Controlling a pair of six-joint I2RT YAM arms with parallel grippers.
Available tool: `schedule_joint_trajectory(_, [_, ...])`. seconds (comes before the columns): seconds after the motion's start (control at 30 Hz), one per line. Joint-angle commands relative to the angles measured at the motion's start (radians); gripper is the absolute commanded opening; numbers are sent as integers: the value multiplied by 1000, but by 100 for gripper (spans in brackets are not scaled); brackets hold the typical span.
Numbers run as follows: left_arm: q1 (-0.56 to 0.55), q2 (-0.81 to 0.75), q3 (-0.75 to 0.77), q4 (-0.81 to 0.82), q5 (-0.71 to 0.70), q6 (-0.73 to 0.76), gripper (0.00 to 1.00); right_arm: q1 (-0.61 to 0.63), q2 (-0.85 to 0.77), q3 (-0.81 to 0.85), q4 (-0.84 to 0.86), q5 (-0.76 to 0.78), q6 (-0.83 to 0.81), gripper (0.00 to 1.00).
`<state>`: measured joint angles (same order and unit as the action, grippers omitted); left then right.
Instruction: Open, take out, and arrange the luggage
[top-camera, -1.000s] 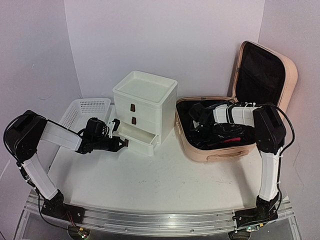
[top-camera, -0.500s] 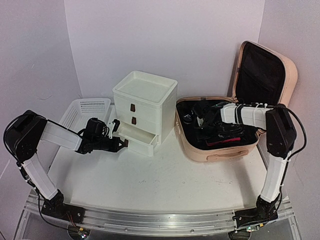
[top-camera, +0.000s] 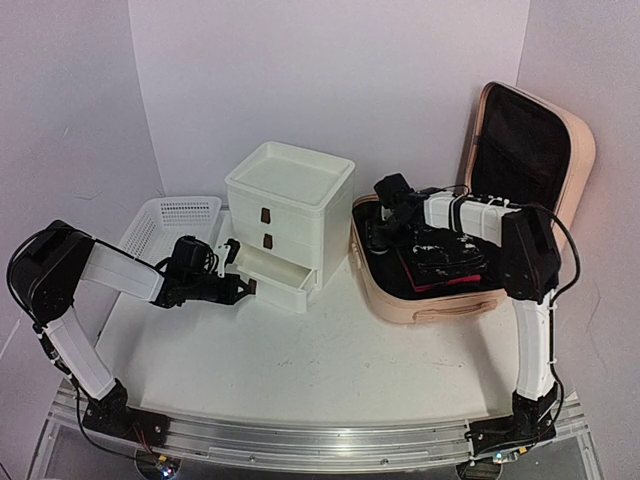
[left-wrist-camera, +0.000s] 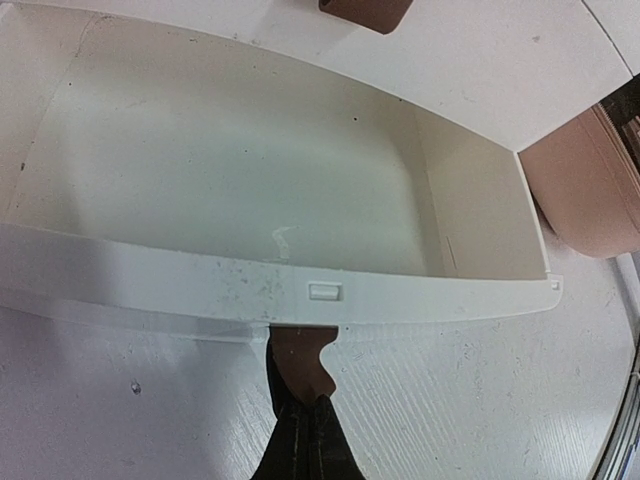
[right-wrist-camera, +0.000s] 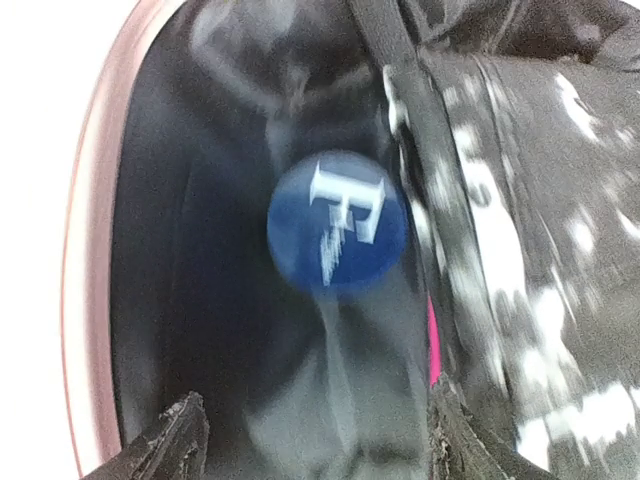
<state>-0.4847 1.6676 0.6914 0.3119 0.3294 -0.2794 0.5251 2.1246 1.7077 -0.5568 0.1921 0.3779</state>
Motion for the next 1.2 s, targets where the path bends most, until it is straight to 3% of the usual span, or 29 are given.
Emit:
schedule_joint_trajectory(0.0, [-11,-31,-4,-28,29,9,0,-17,126,163,52,48,157,74])
schedule_joint_trajectory(0.37, [-11,-39,-6,-30,33,14,0,-20,295,299,52,115,321,80])
schedule_joint_trajectory(0.47, [-11,-43,-10,-32,35,13,0,-20,336,342,52,159,297,89])
schedule_joint_trajectory(0.67, [-11,-53,-12,-33,30,17,0,-20,406,436,40,216,205,91])
schedule_joint_trajectory(1.17, [-11,-45,-4,-34,34,14,0,-21,449,522,43,265,102,57])
